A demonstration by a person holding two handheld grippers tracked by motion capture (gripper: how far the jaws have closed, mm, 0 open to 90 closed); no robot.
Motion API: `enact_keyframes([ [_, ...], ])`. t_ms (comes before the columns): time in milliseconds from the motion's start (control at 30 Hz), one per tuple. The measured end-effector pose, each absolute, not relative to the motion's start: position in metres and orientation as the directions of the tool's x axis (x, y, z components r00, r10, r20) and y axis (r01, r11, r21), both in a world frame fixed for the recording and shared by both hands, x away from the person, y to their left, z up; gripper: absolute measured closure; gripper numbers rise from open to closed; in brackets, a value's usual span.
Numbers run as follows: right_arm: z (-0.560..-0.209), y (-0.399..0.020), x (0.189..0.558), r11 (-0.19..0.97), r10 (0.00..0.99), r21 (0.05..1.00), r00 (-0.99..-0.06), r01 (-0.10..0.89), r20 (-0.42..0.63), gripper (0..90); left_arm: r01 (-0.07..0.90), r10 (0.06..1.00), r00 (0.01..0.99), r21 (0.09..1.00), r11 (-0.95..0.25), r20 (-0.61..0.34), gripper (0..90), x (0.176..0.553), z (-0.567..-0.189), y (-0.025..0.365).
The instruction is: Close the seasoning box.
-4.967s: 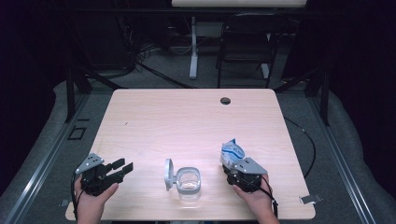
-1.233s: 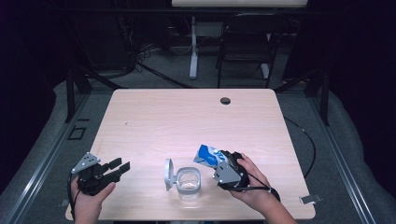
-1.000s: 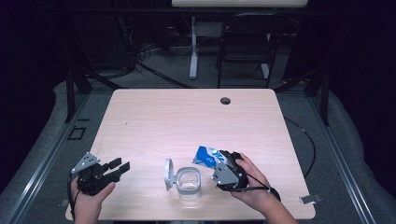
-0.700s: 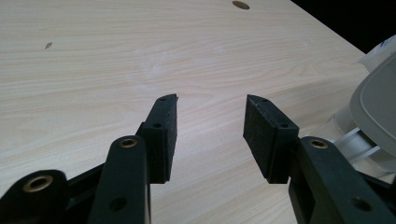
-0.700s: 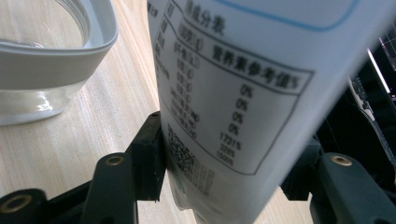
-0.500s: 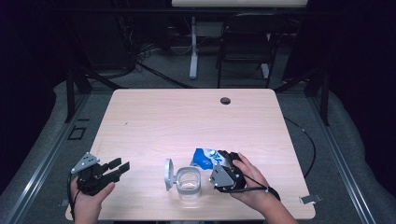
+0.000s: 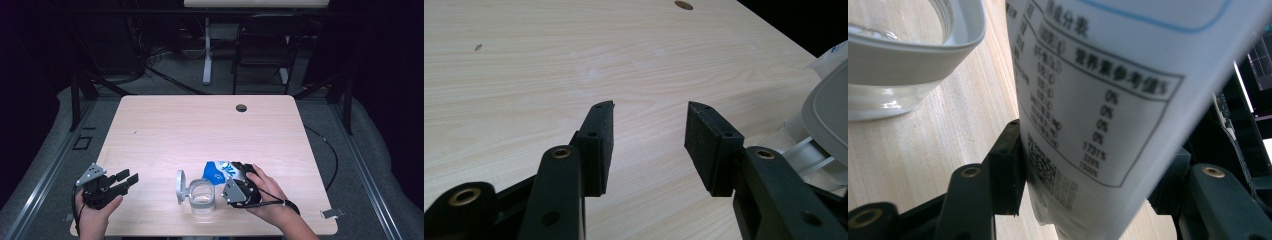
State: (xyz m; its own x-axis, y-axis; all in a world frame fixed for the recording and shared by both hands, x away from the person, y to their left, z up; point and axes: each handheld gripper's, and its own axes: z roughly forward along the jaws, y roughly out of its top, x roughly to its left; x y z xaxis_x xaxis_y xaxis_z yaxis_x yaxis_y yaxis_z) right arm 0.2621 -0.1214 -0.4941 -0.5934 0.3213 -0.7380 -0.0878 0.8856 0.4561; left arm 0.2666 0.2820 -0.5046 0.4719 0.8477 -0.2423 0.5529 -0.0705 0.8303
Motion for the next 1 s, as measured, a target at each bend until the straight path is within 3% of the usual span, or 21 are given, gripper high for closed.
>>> enact_keyframes([
  [1000,-0.4882,-0.1164,0.2587,0.923,0.22,0.362,-0.595,-0.13,-0.773,44.3,0.553,0.849,0.468,0.831,-0.065,-0.245,55.2,0.2665,-0.5041,0.284],
])
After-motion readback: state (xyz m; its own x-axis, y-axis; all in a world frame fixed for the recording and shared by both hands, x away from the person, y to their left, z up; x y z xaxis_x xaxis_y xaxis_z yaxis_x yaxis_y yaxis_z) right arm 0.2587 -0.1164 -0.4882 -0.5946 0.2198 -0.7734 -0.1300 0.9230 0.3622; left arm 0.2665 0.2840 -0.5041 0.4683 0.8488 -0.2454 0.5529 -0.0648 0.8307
